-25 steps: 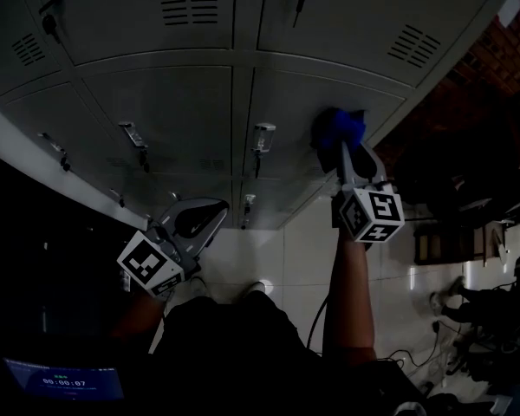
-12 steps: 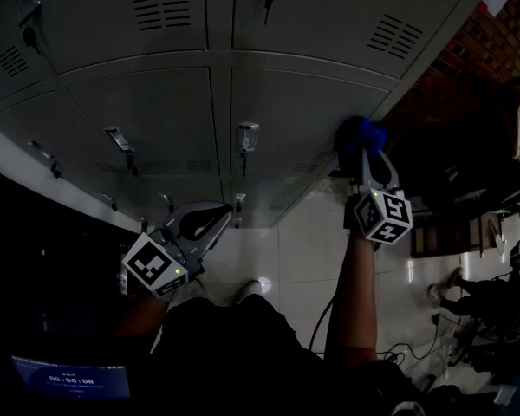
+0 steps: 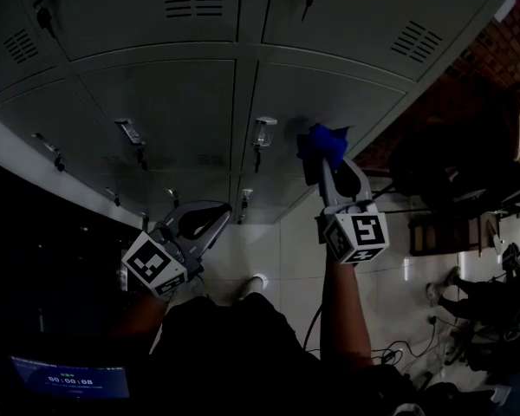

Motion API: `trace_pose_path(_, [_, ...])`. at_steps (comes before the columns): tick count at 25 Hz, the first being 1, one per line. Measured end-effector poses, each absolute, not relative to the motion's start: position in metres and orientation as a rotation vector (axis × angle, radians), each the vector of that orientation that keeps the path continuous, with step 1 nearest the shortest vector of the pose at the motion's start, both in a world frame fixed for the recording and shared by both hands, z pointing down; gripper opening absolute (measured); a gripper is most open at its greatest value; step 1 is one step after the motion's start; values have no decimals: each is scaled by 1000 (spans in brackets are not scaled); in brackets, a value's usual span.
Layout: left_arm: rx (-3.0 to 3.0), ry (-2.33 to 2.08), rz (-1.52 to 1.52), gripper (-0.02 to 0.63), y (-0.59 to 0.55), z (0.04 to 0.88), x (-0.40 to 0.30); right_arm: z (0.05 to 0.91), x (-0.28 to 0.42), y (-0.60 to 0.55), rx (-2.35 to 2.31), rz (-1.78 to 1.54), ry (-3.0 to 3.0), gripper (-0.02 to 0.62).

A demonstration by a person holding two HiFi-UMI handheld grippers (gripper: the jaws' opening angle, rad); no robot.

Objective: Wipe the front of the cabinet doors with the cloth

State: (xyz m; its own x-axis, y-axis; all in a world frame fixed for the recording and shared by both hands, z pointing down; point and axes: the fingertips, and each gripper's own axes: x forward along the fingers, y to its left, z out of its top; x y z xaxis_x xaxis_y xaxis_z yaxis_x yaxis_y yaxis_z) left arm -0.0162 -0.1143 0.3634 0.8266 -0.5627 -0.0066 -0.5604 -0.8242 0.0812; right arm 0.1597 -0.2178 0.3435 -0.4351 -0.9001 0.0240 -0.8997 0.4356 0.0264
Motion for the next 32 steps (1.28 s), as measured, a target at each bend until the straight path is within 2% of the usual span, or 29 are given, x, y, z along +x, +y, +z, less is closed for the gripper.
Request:
trace_pose_path(6, [2904, -973, -56, 2, -108, 362, -50, 364, 70, -223, 1395, 23, -2718, 69])
trace_pose_path(13, [2856, -1060, -38, 2, -101, 366, -81, 380, 24, -243, 1278, 34, -2723, 69])
trace_pose_path(23, [2842, -1041, -12, 1, -103, 376, -63, 390, 85, -262, 1410, 112, -2687, 69])
trace_pose_path(32, [2868, -969, -1, 2, -112, 381, -19, 391, 186, -267, 1635, 132, -2584, 69])
